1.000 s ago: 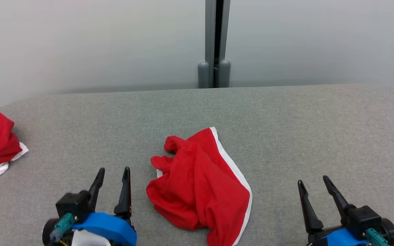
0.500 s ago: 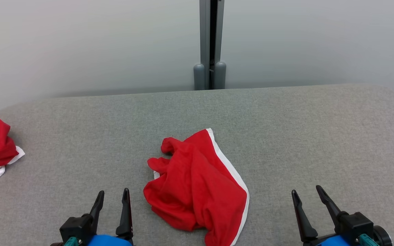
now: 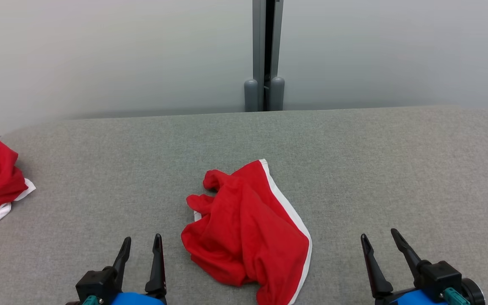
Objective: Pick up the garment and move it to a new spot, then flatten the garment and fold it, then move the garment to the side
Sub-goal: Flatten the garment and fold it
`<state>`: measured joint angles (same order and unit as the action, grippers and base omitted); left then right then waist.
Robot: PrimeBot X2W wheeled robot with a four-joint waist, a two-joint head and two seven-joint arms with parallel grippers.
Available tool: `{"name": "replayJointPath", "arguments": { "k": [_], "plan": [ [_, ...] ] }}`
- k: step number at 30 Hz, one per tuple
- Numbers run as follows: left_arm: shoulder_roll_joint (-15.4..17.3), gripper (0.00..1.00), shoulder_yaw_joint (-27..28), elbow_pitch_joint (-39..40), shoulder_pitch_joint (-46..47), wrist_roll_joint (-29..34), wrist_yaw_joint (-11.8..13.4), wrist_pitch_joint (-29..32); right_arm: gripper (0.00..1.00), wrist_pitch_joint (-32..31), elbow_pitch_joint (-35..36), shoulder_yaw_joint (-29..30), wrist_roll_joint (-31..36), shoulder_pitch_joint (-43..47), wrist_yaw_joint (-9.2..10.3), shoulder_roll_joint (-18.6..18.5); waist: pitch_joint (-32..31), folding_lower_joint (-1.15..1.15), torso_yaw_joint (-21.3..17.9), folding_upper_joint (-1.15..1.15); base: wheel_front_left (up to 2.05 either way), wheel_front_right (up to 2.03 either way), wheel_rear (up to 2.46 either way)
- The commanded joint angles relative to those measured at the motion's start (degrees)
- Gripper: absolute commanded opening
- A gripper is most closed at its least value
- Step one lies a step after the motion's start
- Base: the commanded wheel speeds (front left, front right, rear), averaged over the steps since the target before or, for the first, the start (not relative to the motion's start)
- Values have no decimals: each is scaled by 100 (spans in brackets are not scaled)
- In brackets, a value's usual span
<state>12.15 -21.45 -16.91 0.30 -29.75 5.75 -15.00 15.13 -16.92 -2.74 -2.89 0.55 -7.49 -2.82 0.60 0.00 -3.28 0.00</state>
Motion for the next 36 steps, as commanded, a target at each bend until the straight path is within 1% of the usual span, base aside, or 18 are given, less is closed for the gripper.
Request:
{"name": "replayJointPath", "arguments": {
  "k": [1,18,28,33,36],
  "plan": [
    [-43,100,32,-33,-44,59,-44,-26,100,3,-7,12,-36,-43,-1,-13,-2,0,3,0,0,0,0],
    [-238,100,249,-229,-124,249,-264,-26,100,3,94,73,-71,-77,-1,-13,-12,0,-8,0,0,0,0],
    [-289,100,312,-306,-104,317,-335,-26,100,3,114,107,-51,-57,-1,-13,3,0,-2,0,0,0,0],
    [-302,100,319,-328,-80,352,-367,-26,100,3,106,102,-61,-71,-1,-13,17,0,-1,0,0,0,0],
    [-291,100,203,-310,-56,423,-422,-20,100,3,99,104,-57,-85,-1,-13,37,0,-7,0,0,0,0]
  ]
}}
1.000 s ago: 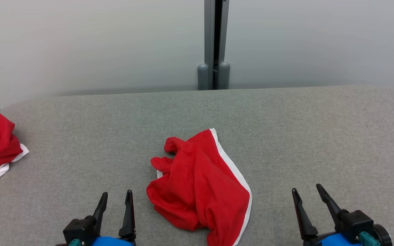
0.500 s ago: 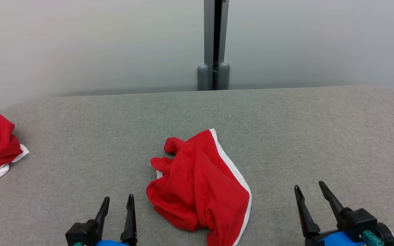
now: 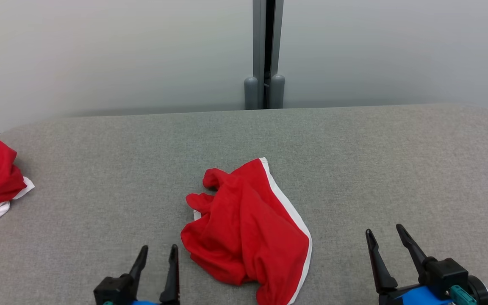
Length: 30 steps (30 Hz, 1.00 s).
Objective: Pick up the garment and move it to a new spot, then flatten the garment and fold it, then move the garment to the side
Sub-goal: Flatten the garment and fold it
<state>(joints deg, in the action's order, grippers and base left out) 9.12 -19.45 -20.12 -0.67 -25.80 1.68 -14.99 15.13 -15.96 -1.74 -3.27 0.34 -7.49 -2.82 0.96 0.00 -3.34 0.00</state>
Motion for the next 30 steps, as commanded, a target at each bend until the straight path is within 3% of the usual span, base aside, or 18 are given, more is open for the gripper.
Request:
{"name": "replayJointPath", "arguments": {
  "k": [1,8,11,16,22,23,24,25,30],
  "plan": [
    [25,100,-76,36,52,56,-56,22,100,3,5,6,-14,-71,-1,-13,15,0,-4,0,0,0,0],
    [51,100,-1162,544,-120,350,-639,894,100,3,38,88,50,-142,-1,-13,124,0,-78,0,0,0,0],
    [9,100,-1639,702,-176,322,-773,1364,100,3,37,78,66,-175,-1,-13,167,0,-136,0,0,0,0],
    [-117,100,-1985,551,81,351,-831,1596,100,3,9,15,42,-249,-1,-13,231,0,-304,0,0,0,0],
    [-270,100,-2026,-67,536,539,-683,1567,100,3,6,-11,43,-263,-1,-12,282,0,-507,0,0,0,0],
    [-288,78,-2063,-151,623,572,-698,1570,100,3,5,-6,54,-258,-1,-12,284,0,-527,0,0,0,0],
    [-304,26,-2098,-197,722,608,-710,1520,100,3,3,1,65,-255,-1,-13,284,0,-544,0,0,0,0],
    [-317,0,-2112,-215,810,638,-717,1455,100,3,2,5,70,-249,-1,-13,282,0,-556,0,0,0,0],
    [-51,0,-2560,-14,1465,1461,-759,947,100,3,-13,92,87,-137,-1,-12,197,0,-497,0,0,0,0]
  ]
}}
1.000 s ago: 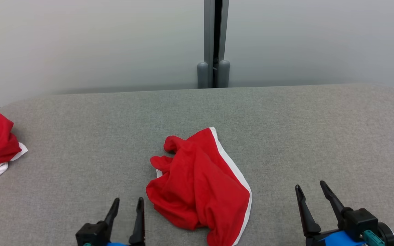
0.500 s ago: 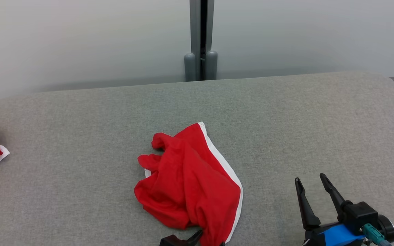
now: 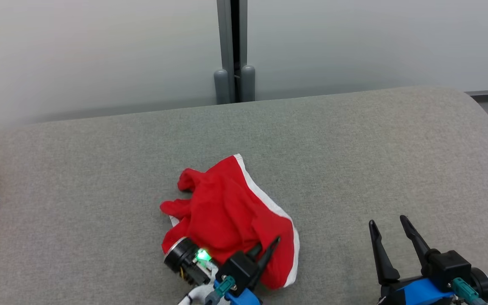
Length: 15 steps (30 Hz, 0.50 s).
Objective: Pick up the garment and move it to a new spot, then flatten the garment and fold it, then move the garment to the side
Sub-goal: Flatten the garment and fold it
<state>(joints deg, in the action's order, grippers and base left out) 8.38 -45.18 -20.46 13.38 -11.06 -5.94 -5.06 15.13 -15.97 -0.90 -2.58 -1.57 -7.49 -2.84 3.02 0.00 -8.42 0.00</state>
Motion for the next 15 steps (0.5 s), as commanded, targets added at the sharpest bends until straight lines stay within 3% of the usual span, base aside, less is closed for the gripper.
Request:
{"name": "replayJointPath", "arguments": {
  "k": [1,8,15],
  "plan": [
    [31,0,-72,90,194,115,-15,-116,100,3,-21,-3,21,76,-1,-7,-35,0,25,0,0,0,0],
    [69,0,-533,752,1426,262,-146,-189,100,3,-35,-82,-18,53,-1,-13,-174,0,53,0,0,0,0],
    [317,0,-1302,1163,2750,-529,-149,-152,100,3,-47,-10,-9,112,-1,-12,-188,0,-99,0,0,0,0]
  ]
}}
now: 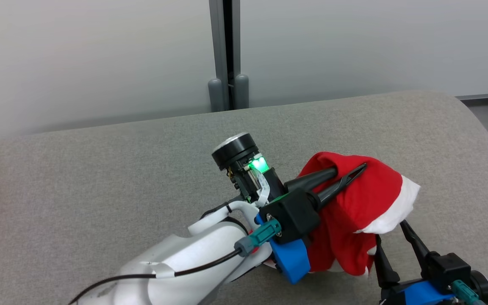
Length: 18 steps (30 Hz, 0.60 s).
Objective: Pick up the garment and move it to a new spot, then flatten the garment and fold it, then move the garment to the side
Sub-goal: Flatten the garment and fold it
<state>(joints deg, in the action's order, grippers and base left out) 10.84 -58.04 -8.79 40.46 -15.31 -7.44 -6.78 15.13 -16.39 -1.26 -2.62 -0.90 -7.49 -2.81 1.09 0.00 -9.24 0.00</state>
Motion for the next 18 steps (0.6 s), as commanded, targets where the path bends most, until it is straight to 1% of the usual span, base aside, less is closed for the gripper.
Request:
{"name": "replayJointPath", "arguments": {
  "k": [1,4,7,9,13,16,18],
  "plan": [
    [176,0,-164,21,195,-242,1,61,100,3,5,57,1,49,-1,-15,18,0,-35,0,0,0,0],
    [561,0,-485,14,531,-748,1,223,100,3,48,190,23,51,-1,-15,67,0,-70,0,0,0,0],
    [1162,0,-999,-21,695,-1381,0,551,100,4,91,294,28,14,-1,-15,131,0,-87,0,0,0,0],
    [1550,0,-1151,-74,735,-1847,0,679,100,3,120,333,22,-3,-1,-13,173,0,-80,0,0,0,0],
    [2238,0,-1433,-209,609,-2410,-1,936,100,3,155,371,-16,-32,-1,-14,251,0,-50,0,0,0,0],
    [2629,0,-1507,-332,587,-2602,-1,1119,100,3,154,339,-54,-91,-1,-14,309,0,-2,0,0,0,0],
    [2812,0,-1535,-425,668,-2546,-1,1191,100,3,149,306,-64,-127,-1,-15,336,0,21,0,0,0,0]
  ]
}}
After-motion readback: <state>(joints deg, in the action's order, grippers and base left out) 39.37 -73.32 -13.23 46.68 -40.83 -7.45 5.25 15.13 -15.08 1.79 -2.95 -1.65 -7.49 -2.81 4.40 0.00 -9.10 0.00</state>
